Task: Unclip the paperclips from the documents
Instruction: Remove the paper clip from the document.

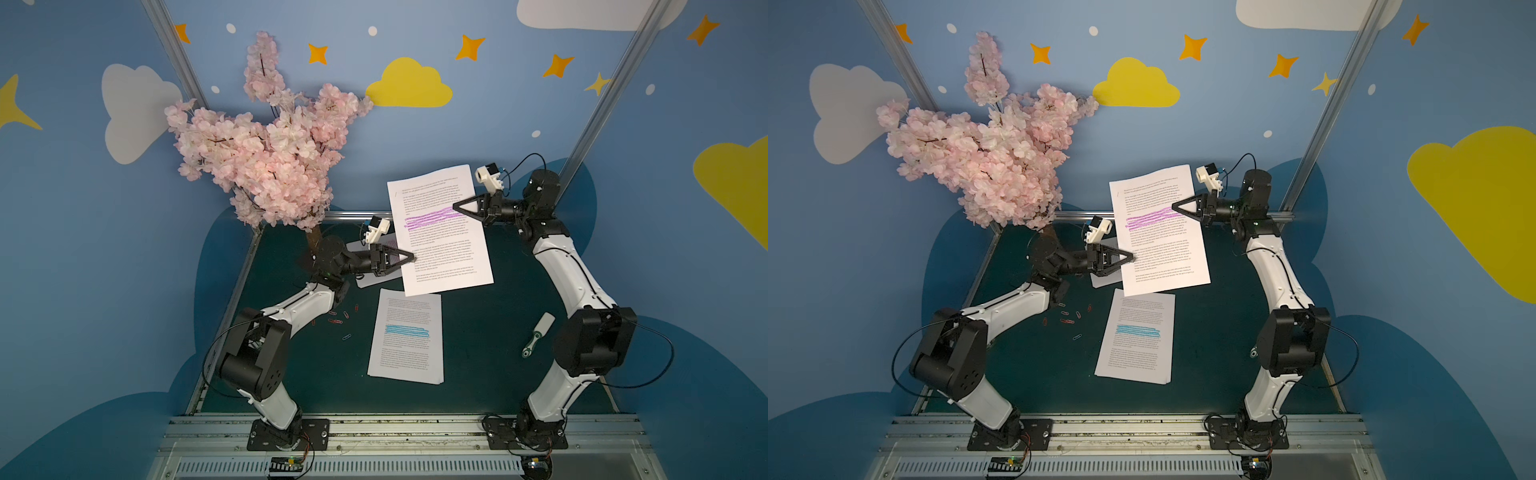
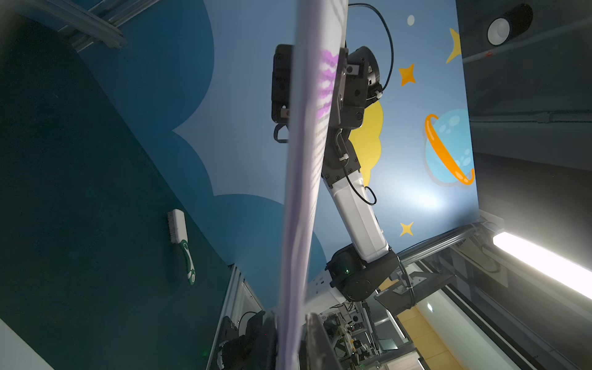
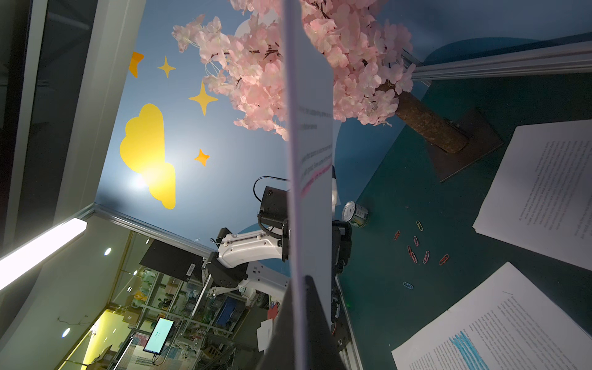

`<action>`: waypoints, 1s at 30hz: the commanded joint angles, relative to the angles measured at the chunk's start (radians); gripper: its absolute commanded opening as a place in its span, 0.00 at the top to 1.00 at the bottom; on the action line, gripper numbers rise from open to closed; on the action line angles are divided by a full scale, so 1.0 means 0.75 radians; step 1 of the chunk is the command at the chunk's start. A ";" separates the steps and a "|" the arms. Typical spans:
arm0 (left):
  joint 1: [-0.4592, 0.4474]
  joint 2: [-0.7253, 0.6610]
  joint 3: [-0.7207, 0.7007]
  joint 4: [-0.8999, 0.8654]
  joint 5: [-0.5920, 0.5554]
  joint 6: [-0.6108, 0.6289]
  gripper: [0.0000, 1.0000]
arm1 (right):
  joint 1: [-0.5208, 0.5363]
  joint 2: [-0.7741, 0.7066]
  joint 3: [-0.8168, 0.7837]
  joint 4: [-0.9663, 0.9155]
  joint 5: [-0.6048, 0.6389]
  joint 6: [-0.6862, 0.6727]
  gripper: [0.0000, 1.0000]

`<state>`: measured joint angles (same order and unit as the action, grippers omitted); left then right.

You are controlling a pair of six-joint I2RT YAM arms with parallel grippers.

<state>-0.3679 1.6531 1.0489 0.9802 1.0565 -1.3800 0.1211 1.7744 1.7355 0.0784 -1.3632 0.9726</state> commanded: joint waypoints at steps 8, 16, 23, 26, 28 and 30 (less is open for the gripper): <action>0.035 -0.081 -0.019 -0.103 0.077 0.082 0.97 | -0.003 0.004 0.040 0.022 0.008 -0.012 1.00; 0.035 -0.106 -0.035 -0.189 0.123 0.139 0.92 | -0.002 -0.008 0.034 0.021 0.021 -0.018 1.00; 0.042 -0.131 -0.030 -0.300 0.150 0.224 0.97 | 0.002 -0.018 0.030 0.002 0.029 -0.033 1.00; 0.052 -0.138 -0.030 -0.317 0.145 0.250 0.97 | 0.012 -0.022 0.030 -0.004 0.027 -0.038 1.00; 0.060 -0.140 -0.031 -0.329 0.136 0.261 0.97 | 0.021 -0.024 0.030 -0.014 0.022 -0.050 1.00; 0.065 -0.139 -0.032 -0.348 0.130 0.264 0.97 | 0.034 -0.030 0.030 -0.028 0.010 -0.071 1.00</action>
<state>-0.3283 1.5703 1.0290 0.7555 1.1309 -1.2182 0.1360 1.7744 1.7355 0.0586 -1.3544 0.9535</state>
